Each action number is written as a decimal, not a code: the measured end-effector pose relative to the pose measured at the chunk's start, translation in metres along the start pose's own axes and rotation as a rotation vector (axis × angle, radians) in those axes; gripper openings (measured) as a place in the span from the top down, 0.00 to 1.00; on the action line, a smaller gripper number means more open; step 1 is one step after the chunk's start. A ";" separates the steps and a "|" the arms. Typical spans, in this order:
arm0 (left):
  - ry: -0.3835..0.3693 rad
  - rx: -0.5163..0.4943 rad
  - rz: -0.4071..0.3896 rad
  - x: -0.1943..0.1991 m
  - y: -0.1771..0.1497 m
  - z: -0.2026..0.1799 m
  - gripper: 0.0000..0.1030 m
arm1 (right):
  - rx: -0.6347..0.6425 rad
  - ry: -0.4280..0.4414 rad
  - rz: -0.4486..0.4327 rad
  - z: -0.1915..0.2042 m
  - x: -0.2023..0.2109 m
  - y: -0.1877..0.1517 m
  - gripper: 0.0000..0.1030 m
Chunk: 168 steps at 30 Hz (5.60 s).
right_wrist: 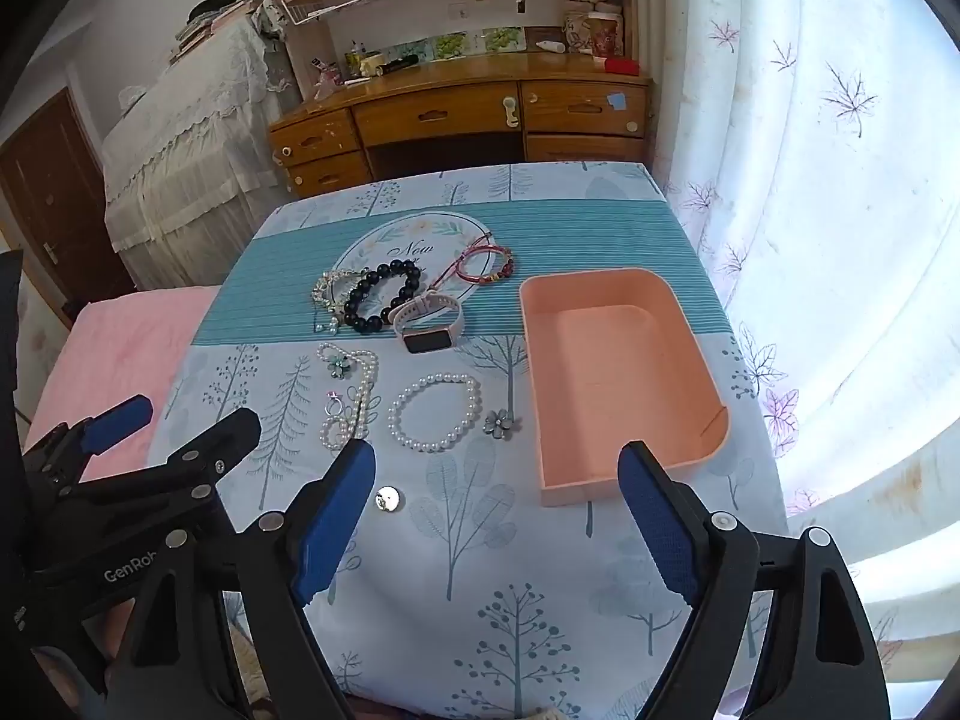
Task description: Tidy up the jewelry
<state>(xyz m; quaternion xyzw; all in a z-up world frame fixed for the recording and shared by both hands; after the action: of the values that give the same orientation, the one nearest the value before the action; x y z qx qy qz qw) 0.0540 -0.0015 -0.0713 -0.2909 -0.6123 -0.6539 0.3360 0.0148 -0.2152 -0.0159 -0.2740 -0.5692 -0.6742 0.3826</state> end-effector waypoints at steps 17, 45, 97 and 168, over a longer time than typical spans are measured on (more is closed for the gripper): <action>-0.001 -0.001 0.013 0.002 -0.005 0.002 0.09 | 0.008 -0.002 0.020 0.009 0.002 -0.005 0.18; 0.021 0.056 -0.015 0.016 -0.006 0.016 0.11 | 0.069 0.004 -0.002 0.023 0.013 -0.009 0.18; 0.009 0.123 -0.002 0.024 -0.016 0.040 0.11 | 0.089 0.042 0.018 0.044 0.016 -0.021 0.20; -0.093 -0.200 0.479 -0.160 0.032 -0.029 0.43 | -0.100 0.387 0.130 0.002 -0.078 0.096 0.93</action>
<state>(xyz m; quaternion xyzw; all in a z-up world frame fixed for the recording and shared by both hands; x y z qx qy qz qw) 0.1772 -0.0182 -0.1812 -0.4891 -0.4729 -0.5988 0.4225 0.1379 -0.2025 -0.0250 -0.1941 -0.4320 -0.7158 0.5132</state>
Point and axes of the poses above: each gripper's, at about its wrist camera, not at the fingertips, and x roughly against the way its jaws point, z to its left, y to its top, the point moved 9 cm from there along -x, roughly the way its jaws point, and after that the axes turned 5 degrees about y, right-handed, at the moved point
